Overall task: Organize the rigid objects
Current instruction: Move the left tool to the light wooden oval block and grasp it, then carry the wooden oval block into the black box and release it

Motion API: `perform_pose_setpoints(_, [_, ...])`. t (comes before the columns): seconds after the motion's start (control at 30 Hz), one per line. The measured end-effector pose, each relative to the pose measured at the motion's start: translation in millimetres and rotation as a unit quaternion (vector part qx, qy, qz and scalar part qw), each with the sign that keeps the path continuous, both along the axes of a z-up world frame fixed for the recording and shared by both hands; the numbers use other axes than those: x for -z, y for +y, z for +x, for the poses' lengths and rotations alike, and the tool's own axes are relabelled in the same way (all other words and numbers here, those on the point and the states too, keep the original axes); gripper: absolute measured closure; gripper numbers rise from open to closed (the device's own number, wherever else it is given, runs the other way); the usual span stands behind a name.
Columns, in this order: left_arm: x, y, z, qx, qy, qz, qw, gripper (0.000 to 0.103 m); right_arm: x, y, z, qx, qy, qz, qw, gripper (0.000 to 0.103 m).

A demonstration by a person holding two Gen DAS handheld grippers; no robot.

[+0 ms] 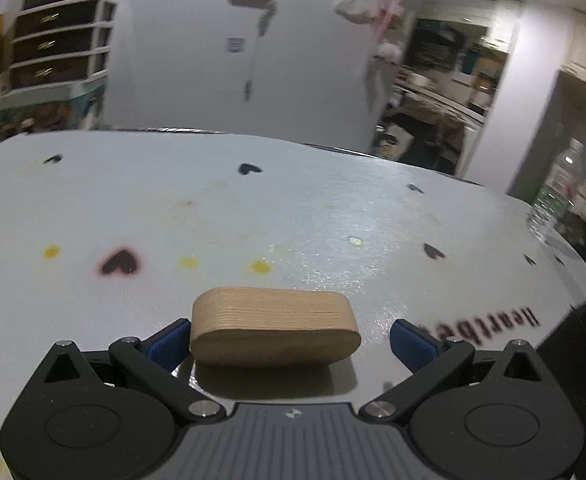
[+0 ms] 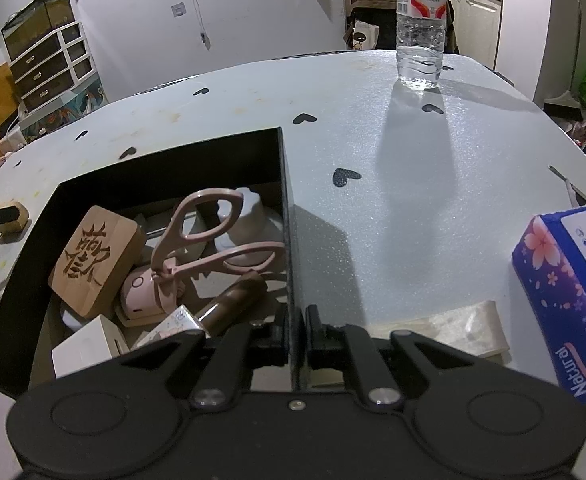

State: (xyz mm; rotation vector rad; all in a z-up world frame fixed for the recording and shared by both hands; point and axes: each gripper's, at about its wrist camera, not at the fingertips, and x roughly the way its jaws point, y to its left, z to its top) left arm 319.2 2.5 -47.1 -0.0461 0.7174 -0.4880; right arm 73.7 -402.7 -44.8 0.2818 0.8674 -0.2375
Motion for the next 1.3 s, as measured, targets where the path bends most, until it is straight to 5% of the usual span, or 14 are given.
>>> perform_pose_setpoints(0.17, [-2, -13, 2, -0.052, 0.001, 0.020, 0.9984, 0.014, 0, 1, 0, 0.000, 0.002, -0.003, 1.000, 0.095])
perform_pose_setpoints(0.37, [-7, -25, -2, -0.068, 0.012, 0.031, 0.9971, 0.014, 0, 0, 0, 0.000, -0.001, 0.001, 1.000, 0.095])
perform_pose_setpoints(0.9, [-47, -56, -130, 0.035, 0.025, -0.028, 0.9987, 0.014, 2, -4, -7, -0.007, -0.014, 0.009, 1.000, 0.095])
perform_pose_setpoints(1.13, [-76, -92, -166, 0.116, 0.004, -0.051, 0.9919, 0.014, 2, -8, -7, -0.004, -0.014, 0.020, 1.000, 0.095])
perform_pose_setpoints(1.3, [-82, -133, -174, 0.154, 0.036, -0.084, 0.9839, 0.014, 1, -7, -4, -0.005, -0.009, 0.017, 1.000, 0.096])
